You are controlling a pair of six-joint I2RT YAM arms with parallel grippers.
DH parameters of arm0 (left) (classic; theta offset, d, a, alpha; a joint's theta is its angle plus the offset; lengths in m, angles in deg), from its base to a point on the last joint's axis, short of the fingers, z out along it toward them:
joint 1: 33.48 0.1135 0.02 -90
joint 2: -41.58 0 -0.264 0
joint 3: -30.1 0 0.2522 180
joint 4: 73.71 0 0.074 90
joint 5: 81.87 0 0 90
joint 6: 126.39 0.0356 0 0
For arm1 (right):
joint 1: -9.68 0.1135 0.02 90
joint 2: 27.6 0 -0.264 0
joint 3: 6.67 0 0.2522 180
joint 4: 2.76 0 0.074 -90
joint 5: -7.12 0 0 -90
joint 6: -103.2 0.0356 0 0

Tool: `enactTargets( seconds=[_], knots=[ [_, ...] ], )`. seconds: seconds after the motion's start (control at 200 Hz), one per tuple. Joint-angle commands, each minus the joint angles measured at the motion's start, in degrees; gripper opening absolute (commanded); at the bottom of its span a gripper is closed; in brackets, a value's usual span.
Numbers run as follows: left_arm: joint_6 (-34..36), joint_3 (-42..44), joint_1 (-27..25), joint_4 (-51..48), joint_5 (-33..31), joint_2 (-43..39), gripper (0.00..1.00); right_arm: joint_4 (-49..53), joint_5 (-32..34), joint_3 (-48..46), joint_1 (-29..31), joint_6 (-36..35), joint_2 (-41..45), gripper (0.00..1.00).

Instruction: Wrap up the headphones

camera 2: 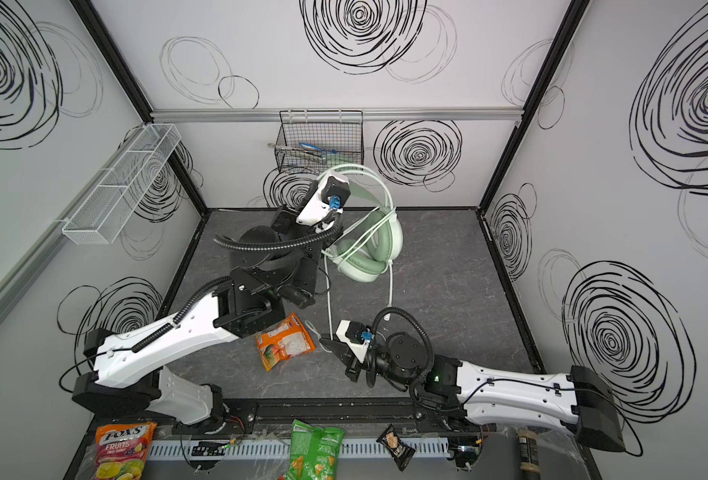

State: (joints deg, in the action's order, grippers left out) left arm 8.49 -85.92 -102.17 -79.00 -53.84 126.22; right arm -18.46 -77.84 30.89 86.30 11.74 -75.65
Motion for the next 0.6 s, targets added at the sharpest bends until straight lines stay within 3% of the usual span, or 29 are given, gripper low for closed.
enactTargets(
  seconds=[0.0,0.235,0.59],
  knots=[
    [-14.7,-6.1,0.1,-5.6,5.4,-3.7,0.00,-3.7,-2.9,1.1,-0.9,0.1,-2.9,0.12],
    [-22.1,-11.3,0.0,-12.6,9.0,-3.7,0.00,-7.7,-4.7,2.6,-3.3,-0.3,-9.3,0.12],
    [-26.8,-14.0,0.1,-16.7,12.2,-4.4,0.00,-12.9,-6.6,2.4,-5.0,0.6,-16.2,0.12]
  ],
)
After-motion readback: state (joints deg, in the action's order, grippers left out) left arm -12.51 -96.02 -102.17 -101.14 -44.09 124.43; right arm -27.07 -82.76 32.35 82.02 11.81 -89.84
